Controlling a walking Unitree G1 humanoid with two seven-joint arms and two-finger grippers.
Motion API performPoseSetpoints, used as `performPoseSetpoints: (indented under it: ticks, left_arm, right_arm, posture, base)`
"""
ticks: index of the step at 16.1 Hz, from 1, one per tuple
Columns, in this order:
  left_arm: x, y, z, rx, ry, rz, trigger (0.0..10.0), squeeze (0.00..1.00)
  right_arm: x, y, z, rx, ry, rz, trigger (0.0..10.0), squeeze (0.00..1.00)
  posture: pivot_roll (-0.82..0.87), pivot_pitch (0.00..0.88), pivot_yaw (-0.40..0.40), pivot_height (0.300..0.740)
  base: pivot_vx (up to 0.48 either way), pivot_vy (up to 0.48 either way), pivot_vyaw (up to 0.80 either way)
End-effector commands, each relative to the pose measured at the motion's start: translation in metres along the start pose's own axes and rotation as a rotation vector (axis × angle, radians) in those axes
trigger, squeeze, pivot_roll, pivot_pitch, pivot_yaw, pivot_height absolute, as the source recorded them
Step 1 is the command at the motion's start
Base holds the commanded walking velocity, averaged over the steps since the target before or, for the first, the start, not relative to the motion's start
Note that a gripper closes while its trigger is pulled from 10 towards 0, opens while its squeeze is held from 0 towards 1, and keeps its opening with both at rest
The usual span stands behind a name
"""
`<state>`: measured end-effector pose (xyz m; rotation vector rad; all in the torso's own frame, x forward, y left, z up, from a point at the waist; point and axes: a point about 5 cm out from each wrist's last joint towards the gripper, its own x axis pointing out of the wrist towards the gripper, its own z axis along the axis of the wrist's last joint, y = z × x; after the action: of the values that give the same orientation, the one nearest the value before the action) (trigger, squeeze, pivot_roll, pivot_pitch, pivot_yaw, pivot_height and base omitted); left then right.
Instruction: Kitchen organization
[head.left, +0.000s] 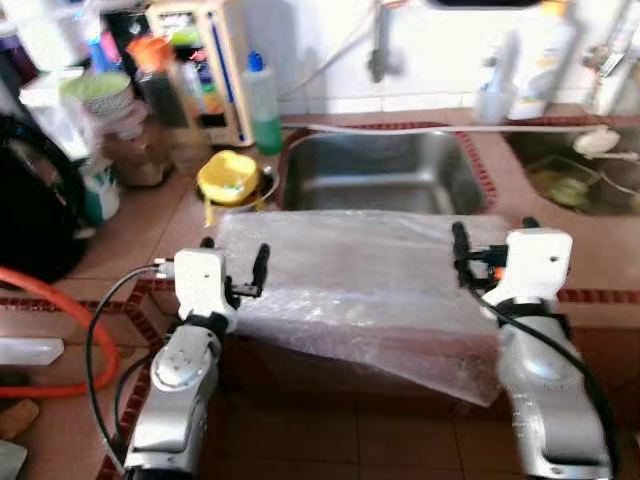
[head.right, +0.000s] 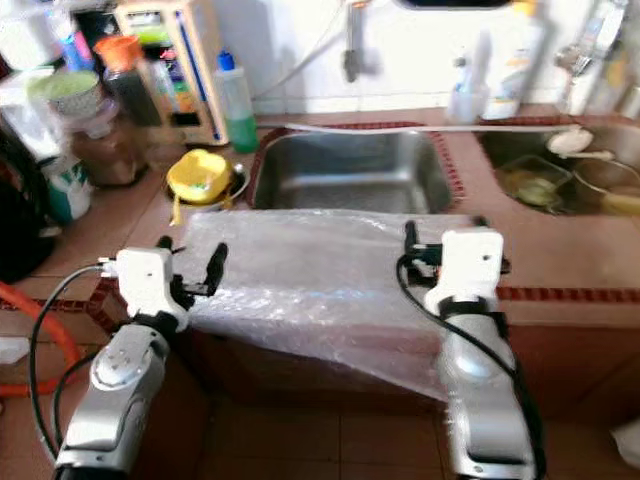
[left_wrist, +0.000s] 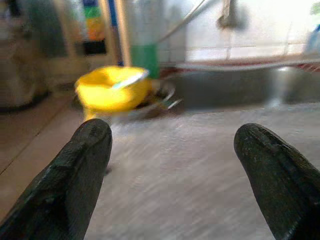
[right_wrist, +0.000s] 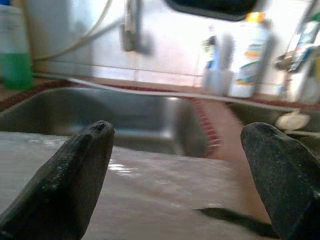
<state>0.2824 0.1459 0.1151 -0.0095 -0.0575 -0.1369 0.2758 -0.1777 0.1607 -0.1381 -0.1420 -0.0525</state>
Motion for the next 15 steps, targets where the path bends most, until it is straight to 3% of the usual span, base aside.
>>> performPoseSetpoints:
  ticks: [1, 11, 15]
  left_arm:
    - [-0.0016, 0.0059, -0.0011, 0.005, 0.006, 0.023, 10.0, 0.00]
    - [-0.0019, 0.0082, -0.0038, -0.013, 0.019, 0.044, 10.0, 0.00]
    - [-0.0014, 0.0095, -0.0029, -0.008, 0.016, 0.049, 10.0, 0.00]
  right_arm:
    - [0.0002, 0.0022, 0.0008, 0.003, -0.004, 0.006, 10.0, 0.00]
    - [-0.0002, 0.0036, 0.0026, -0.006, -0.010, 0.012, 10.0, 0.00]
    - [0.0000, 0.0038, 0.0033, -0.012, -0.012, 0.013, 10.0, 0.00]
  posture:
    - [-0.05, 0.024, 0.069, 0.740]
    - [-0.05, 0.024, 0.067, 0.740]
    - [-0.05, 0.023, 0.068, 0.740]
  base:
    - [0.000, 0.000, 0.00]
    - [0.000, -0.373, 0.00]
    - [0.000, -0.151, 0.00]
